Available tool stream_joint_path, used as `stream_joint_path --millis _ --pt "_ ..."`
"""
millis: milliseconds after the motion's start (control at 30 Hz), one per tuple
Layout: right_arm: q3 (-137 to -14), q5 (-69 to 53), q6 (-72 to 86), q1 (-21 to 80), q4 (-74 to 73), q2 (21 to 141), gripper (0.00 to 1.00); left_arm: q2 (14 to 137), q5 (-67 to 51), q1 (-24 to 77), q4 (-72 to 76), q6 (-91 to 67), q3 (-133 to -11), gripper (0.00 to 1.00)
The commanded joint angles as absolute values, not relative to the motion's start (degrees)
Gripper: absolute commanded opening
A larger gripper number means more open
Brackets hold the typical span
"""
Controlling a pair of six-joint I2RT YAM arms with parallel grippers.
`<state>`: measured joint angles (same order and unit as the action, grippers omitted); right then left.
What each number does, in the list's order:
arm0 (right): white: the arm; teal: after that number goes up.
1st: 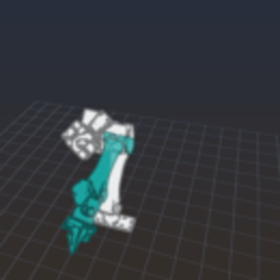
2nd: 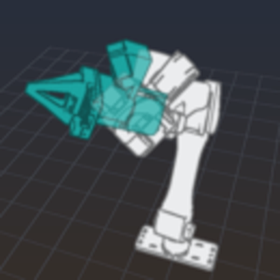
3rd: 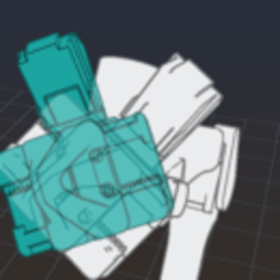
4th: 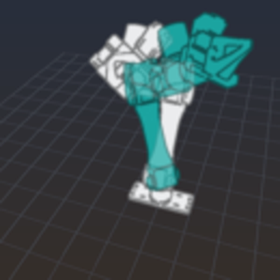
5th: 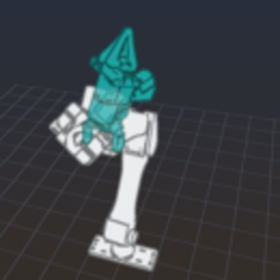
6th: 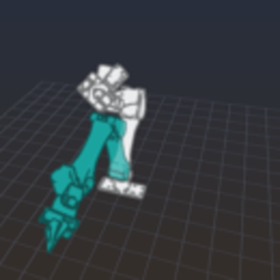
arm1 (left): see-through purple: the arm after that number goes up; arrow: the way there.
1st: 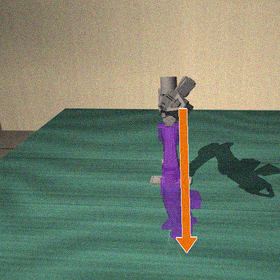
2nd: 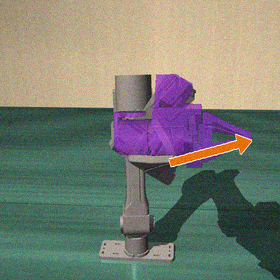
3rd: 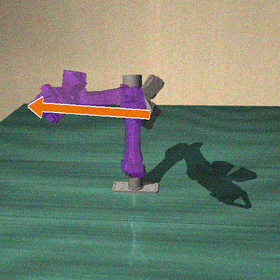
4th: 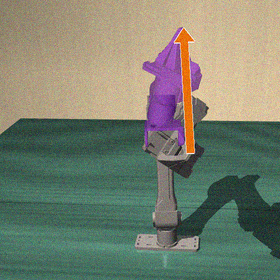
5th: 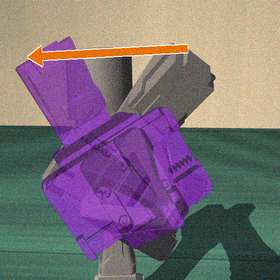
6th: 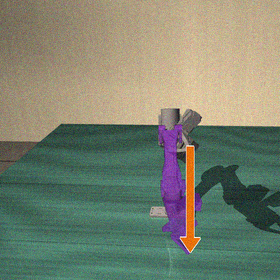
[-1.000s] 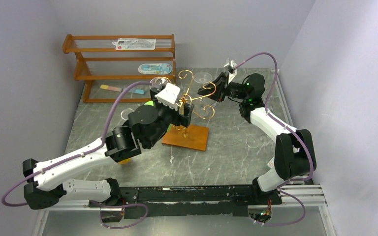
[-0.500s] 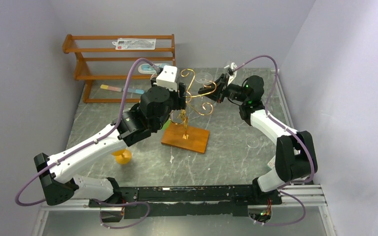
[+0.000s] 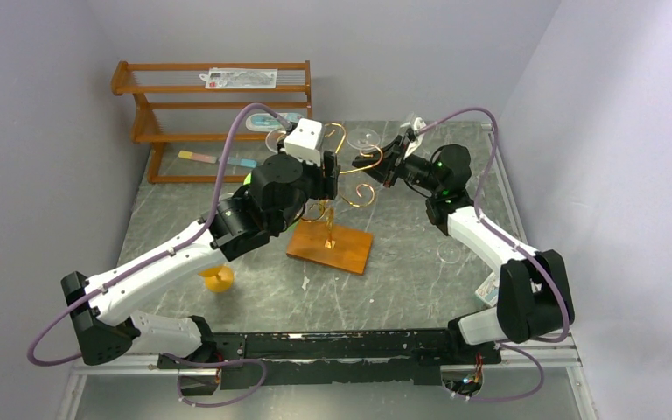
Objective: Place the wine glass upside down on the wine glass rack
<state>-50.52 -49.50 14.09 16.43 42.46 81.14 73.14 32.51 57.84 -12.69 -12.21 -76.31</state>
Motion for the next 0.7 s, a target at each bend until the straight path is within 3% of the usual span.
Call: stream_joint_path --millis 0,667 --pt "-49.8 -47.8 13.2 17.3 44.0 78.4 0.0 74.2 31.3 57.8 -11.4 -11.4 -76.1 0.63" --pt "-46.5 -57.7 13.1 17.3 37.4 72.0 0.0 76.2 32.5 57.5 -10.4 -11.7 -74.3 0.58"
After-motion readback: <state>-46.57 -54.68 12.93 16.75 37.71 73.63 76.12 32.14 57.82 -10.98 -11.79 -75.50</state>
